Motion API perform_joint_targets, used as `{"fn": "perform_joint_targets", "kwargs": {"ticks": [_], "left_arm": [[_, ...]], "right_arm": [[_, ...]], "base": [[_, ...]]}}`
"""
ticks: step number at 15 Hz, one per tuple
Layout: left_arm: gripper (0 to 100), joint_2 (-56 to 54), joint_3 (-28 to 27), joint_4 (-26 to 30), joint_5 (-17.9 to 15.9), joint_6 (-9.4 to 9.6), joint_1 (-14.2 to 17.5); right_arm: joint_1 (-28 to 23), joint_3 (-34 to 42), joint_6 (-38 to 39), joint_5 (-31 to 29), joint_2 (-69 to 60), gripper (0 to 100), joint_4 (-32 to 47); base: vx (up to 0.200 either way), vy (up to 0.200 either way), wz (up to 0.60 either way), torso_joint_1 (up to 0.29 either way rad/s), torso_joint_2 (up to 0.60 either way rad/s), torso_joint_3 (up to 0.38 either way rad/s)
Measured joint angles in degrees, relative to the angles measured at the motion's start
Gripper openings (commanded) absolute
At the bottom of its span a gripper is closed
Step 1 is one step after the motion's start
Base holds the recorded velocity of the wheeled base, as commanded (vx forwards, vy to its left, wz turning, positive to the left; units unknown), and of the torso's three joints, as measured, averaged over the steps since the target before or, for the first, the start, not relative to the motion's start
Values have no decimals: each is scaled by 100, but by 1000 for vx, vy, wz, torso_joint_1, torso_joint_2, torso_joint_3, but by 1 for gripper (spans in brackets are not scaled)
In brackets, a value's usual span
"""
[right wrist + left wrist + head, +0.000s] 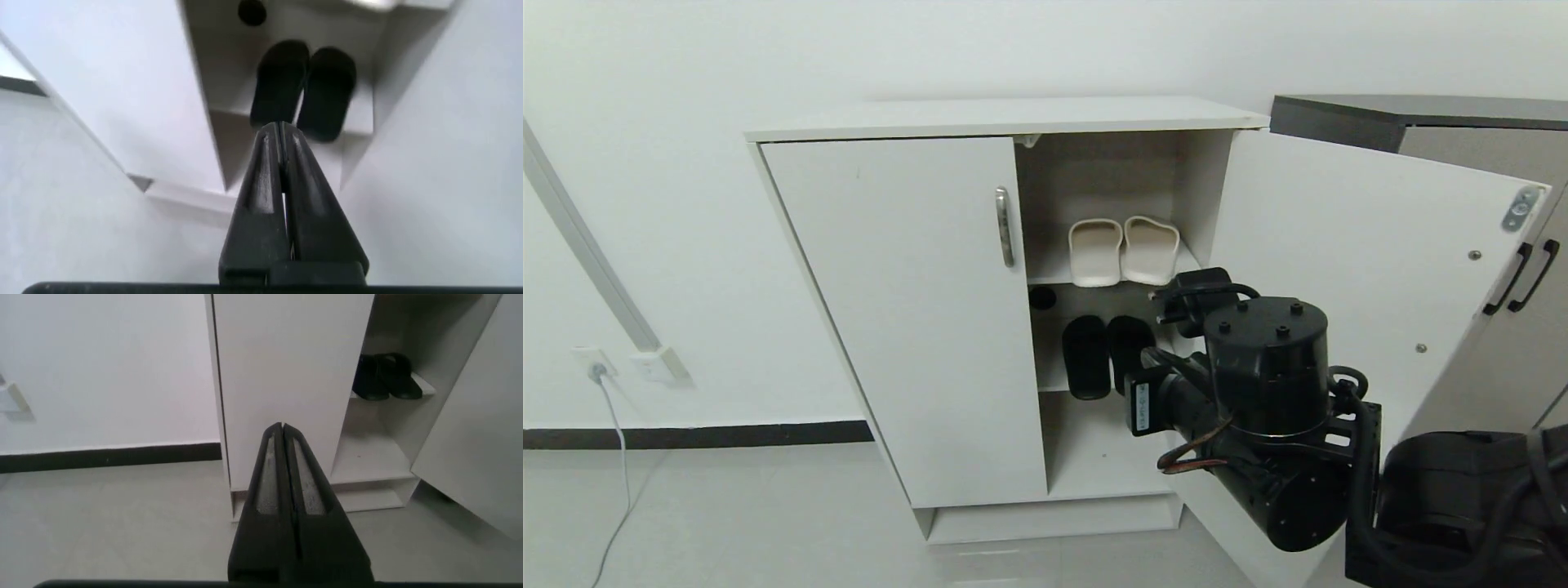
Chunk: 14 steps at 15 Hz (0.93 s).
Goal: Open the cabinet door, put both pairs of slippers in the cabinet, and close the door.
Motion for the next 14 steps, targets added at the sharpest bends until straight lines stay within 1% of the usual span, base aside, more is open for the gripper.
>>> {"fn": "perform_joint_targets", "kwargs": {"ticks": [1, 3, 4, 6, 14], "left_arm": [[0, 0, 0, 5, 2, 0, -2], [0, 0, 0, 6, 2, -10, -2], [0, 0, 0, 5, 0, -5, 0], [0, 0, 0, 5, 2, -5, -2], [0, 0, 0, 5, -4, 1, -2]], "right_arm": [[-2, 20, 2, 2, 0, 0, -4], [2, 69, 2, 49, 2, 0, -6], [2, 127, 0, 205, 2, 0, -11], [-7, 207, -20, 308, 2, 0, -134], [-52, 386, -158, 312, 7, 0, -154]], "base": [[-200, 0, 0, 7, 7, -7], [0, 0, 0, 0, 0, 0], [0, 0, 0, 0, 0, 0], [0, 0, 0, 0, 0, 0], [0, 0, 0, 0, 0, 0]]}}
